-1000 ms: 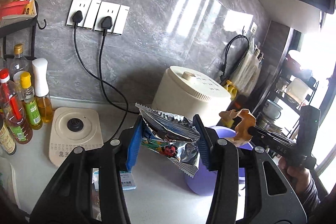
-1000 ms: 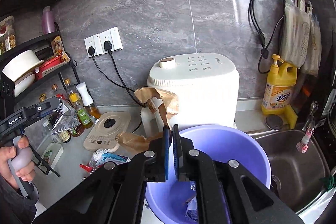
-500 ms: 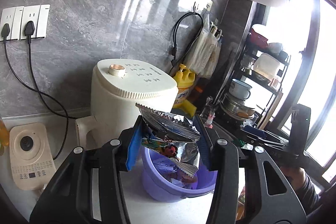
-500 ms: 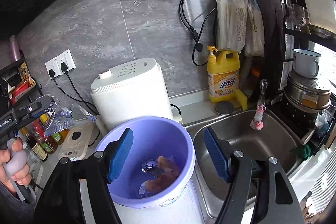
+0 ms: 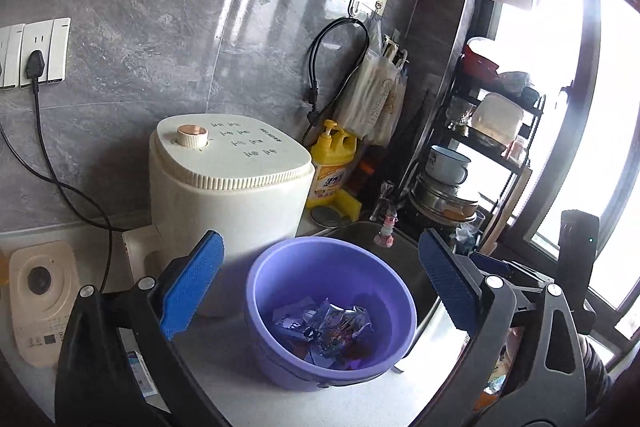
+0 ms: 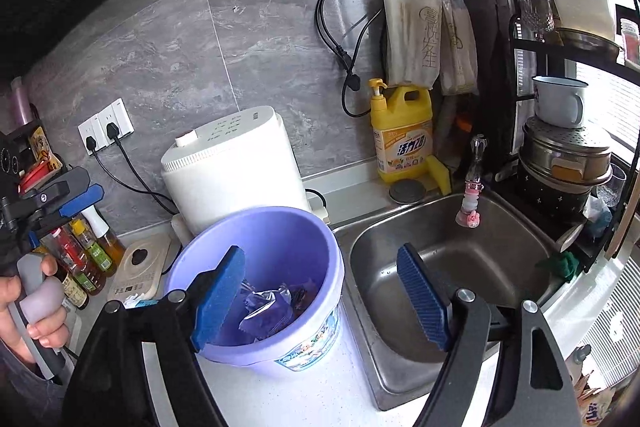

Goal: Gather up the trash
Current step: 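Carry both items over the purple bucket and open both tools to drop them, then move both open tools back toward the remaining trash on the counter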

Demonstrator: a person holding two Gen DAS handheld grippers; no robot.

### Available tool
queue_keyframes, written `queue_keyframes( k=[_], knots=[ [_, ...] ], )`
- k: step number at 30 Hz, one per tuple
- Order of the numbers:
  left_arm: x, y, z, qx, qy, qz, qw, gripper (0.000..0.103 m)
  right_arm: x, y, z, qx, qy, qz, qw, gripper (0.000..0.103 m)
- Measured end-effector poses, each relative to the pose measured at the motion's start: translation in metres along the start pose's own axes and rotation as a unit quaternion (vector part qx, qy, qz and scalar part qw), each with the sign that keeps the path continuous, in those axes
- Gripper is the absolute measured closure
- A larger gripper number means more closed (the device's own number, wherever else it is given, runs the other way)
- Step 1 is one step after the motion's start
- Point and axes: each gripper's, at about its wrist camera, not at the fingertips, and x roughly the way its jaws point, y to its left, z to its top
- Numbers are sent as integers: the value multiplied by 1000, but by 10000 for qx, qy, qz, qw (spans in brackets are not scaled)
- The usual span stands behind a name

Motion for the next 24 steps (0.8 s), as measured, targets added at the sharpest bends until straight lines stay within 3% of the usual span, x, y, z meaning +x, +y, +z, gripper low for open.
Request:
queue_keyframes(
  k=[10,16,24],
  knots=[
    [-54,43,-11,-303,-181,936,9950,6,13,45,-3,-391,139,601,9973,19],
    [-95,74,-26,-428,-226,1650,9851,6,27,91,-7,-736,283,1174,9899,19],
    [-133,113,-51,-914,-203,2197,9711,6,41,153,-18,-1235,542,1843,9736,19]
  ],
)
